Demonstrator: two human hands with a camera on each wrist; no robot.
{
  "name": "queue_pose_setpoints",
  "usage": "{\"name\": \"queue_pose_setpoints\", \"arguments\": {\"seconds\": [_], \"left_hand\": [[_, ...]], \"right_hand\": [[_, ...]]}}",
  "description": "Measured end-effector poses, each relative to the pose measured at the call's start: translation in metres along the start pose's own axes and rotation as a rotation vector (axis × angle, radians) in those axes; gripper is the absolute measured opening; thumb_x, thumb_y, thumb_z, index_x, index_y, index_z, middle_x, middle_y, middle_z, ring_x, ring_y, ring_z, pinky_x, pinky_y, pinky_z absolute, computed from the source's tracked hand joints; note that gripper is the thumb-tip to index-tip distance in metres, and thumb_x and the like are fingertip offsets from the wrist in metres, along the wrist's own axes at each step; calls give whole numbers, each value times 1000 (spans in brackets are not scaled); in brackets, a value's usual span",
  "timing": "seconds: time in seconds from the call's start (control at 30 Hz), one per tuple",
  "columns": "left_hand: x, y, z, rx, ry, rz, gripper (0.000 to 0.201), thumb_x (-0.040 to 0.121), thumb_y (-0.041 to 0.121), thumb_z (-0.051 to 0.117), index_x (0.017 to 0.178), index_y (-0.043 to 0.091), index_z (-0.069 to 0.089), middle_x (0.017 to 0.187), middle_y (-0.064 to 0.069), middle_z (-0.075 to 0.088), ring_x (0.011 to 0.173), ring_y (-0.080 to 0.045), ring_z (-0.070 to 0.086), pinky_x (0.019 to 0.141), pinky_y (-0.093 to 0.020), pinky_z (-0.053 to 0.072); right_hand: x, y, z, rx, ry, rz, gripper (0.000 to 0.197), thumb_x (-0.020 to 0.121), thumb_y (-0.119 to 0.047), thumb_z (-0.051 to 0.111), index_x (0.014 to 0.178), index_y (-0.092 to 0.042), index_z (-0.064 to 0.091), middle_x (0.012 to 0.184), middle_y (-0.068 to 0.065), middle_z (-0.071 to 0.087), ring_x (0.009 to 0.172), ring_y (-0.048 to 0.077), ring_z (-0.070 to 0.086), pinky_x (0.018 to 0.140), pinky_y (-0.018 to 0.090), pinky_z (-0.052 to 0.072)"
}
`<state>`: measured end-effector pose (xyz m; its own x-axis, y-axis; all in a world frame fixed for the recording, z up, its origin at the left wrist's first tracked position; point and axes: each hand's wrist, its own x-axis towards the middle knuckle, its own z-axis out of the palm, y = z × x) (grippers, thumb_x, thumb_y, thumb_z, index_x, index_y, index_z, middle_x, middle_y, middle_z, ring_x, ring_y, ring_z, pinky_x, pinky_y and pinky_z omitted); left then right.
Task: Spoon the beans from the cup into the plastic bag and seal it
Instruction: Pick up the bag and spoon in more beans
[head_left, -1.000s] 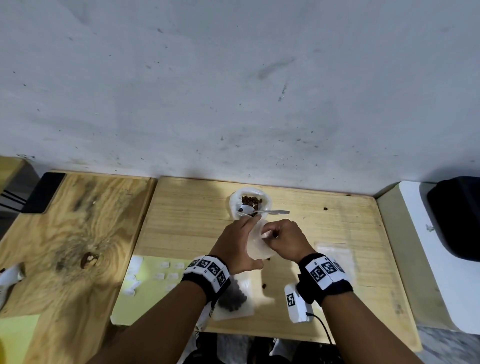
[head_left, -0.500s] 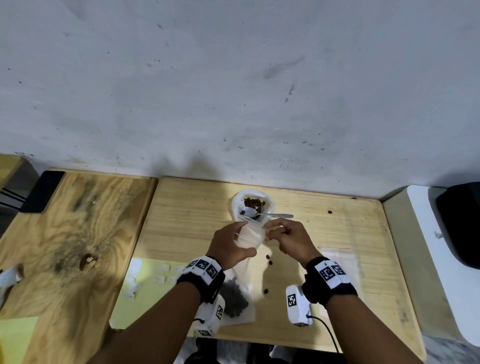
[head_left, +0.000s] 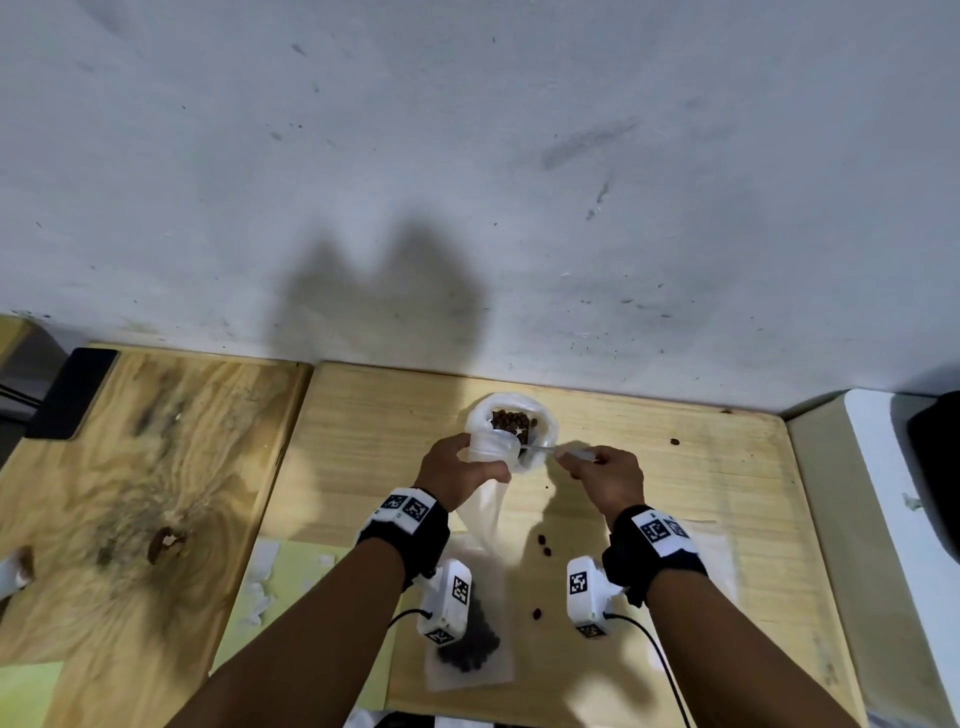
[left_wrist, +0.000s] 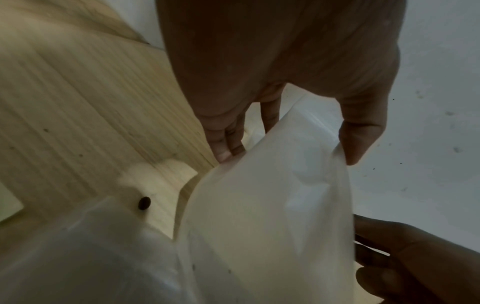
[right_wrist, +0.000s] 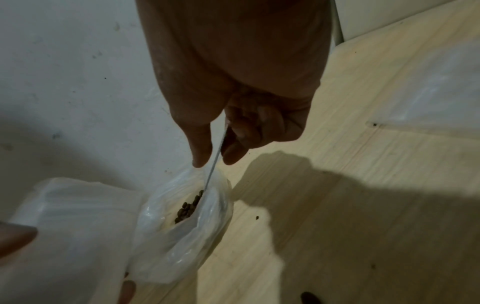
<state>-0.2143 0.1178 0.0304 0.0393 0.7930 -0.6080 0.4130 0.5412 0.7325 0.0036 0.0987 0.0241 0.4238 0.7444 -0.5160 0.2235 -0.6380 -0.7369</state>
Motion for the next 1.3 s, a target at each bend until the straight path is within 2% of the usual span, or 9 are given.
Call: {"name": "queue_pose_setpoints", "arguments": {"seconds": [0.07,0.2,0.3,0.4,0.5,0.67,0.87,1.1,1.3], "left_hand": [[8,1,2,14,-14,-26,70,41,52,81,103,21,70,110,-2,68,101,-22,63,71,-29,49],[13,9,-1,7,-58,-18,43,45,46,79,67,12,64,73,1,58,71,-19,56,60,-30,40],[14,10,-4,-16,-35,-9,39,45,44,78,56,15,54,63,3,49,60,-16,47,56,-29,35],[14,7,-8,-12,10,20,43,44,45,77,63,10,62,63,1,56,61,-16,52,56,-30,38],[12,3,-10,5,14,50,43,45,43,78,78,16,73,81,1,72,76,-16,64,64,-27,47],[9,1,-9,32,9,40,48,40,47,78,80,21,72,86,1,73,81,-19,67,66,-27,49],[5,5,-9,64,-6,57,49,42,47,77,83,20,71,88,2,73,82,-17,66,65,-25,47],[6,9,-6,120,-36,80,51,41,47,76,81,15,69,85,-1,72,79,-20,65,66,-30,48],[9,6,-12,121,-39,84,66,39,51,75,92,12,70,91,-6,71,87,-25,65,64,-26,43]], "right_hand": [[3,-2,4,38,20,-19,16,77,-20,82,75,-8,73,75,6,72,71,21,62,63,26,45],[5,-6,13,107,40,-105,20,77,-11,77,65,-16,62,64,-1,63,62,19,54,66,31,45],[-3,-14,13,96,121,-259,22,83,-8,73,69,-14,57,72,-1,64,68,12,58,63,15,44],[-7,-15,11,24,246,-362,23,86,-13,71,72,-15,53,62,3,60,48,17,47,51,27,40],[-4,-10,14,-93,266,-371,23,87,-20,68,74,-19,50,51,11,55,42,23,43,49,27,37],[-6,-1,21,-9,229,-350,25,89,-17,69,75,-11,50,58,-3,51,44,12,39,49,26,36],[-13,8,32,128,210,-237,23,88,-9,68,75,-5,51,69,-1,54,52,2,44,52,11,38],[-8,11,52,299,118,25,38,73,-23,78,62,-21,42,65,5,43,62,20,40,61,35,37],[-1,9,46,471,95,164,41,77,-10,78,60,-22,42,61,5,40,52,18,32,48,27,29]]}}
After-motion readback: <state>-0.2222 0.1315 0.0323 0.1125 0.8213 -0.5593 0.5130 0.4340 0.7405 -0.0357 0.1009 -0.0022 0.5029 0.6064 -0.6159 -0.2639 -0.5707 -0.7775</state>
